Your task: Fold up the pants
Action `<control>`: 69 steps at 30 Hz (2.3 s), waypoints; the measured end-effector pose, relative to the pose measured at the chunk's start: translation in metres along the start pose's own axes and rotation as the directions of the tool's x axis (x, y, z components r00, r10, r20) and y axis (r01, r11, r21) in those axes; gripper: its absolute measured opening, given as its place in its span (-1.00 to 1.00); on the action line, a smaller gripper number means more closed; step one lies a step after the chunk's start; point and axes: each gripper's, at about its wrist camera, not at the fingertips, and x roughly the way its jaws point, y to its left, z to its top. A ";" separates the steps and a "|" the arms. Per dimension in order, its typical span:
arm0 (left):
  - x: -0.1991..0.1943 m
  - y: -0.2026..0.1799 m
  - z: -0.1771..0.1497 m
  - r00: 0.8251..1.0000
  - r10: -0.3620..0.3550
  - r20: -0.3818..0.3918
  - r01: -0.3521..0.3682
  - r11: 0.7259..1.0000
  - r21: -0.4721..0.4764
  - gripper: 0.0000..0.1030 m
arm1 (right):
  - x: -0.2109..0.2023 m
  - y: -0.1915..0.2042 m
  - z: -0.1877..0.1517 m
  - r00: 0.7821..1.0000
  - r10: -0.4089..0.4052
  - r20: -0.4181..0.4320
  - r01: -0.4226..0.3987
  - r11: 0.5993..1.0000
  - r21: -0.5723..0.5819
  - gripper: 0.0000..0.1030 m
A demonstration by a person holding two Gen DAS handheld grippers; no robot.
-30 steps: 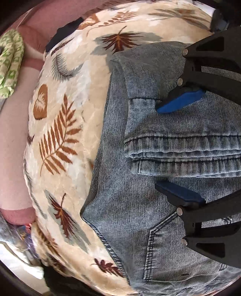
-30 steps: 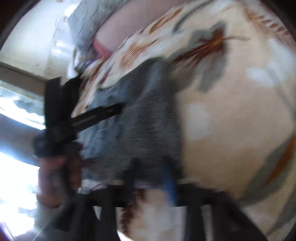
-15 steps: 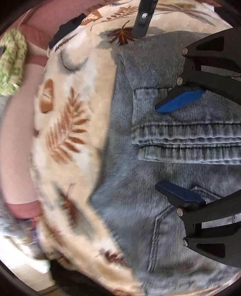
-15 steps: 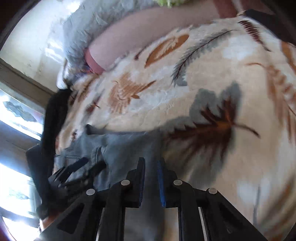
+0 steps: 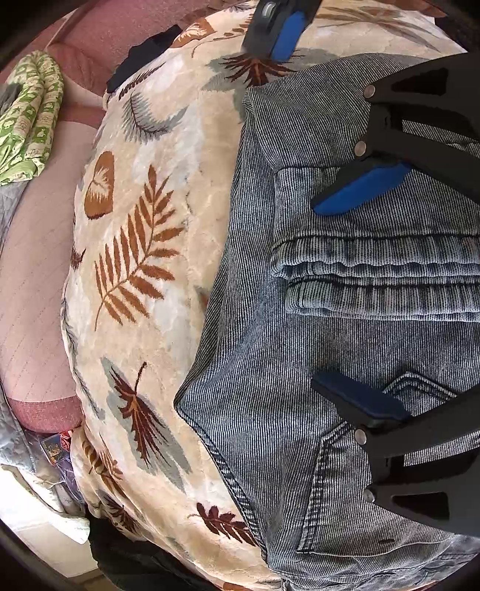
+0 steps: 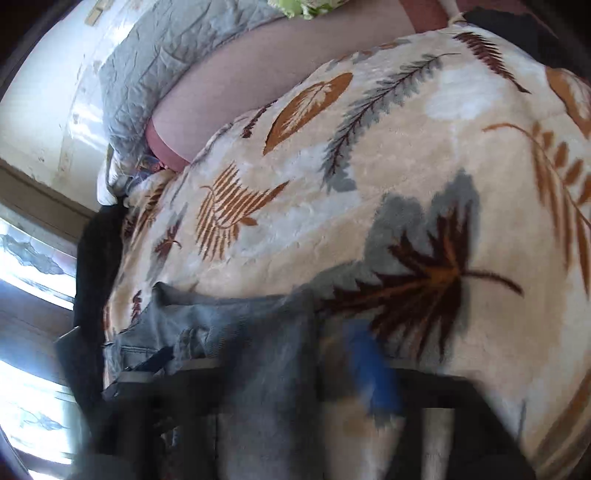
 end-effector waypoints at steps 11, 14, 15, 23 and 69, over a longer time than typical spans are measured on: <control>0.002 -0.001 0.000 1.000 0.010 0.013 -0.011 1.000 0.016 0.78 | 0.009 0.013 -0.064 0.977 -0.007 -0.213 -0.018 0.993 -0.117 -0.84; 0.003 0.000 -0.001 1.000 0.011 0.019 -0.011 1.000 0.019 0.83 | 0.001 0.007 -0.069 0.986 -0.060 -0.157 0.046 0.995 -0.094 -0.80; 0.003 0.000 -0.001 1.000 0.016 0.020 -0.016 1.000 0.020 0.83 | 0.002 0.006 -0.072 0.986 -0.051 -0.159 0.037 0.995 -0.088 -0.70; -0.044 0.008 -0.013 0.997 -0.061 0.056 0.061 0.998 -0.004 0.79 | -0.040 0.008 -0.103 0.996 0.036 -0.085 -0.042 0.997 -0.066 -0.65; -0.052 -0.011 -0.077 0.996 -0.076 0.052 0.068 0.988 0.140 0.80 | 0.040 -0.002 0.009 0.976 0.196 -0.094 -0.178 0.970 0.167 -0.36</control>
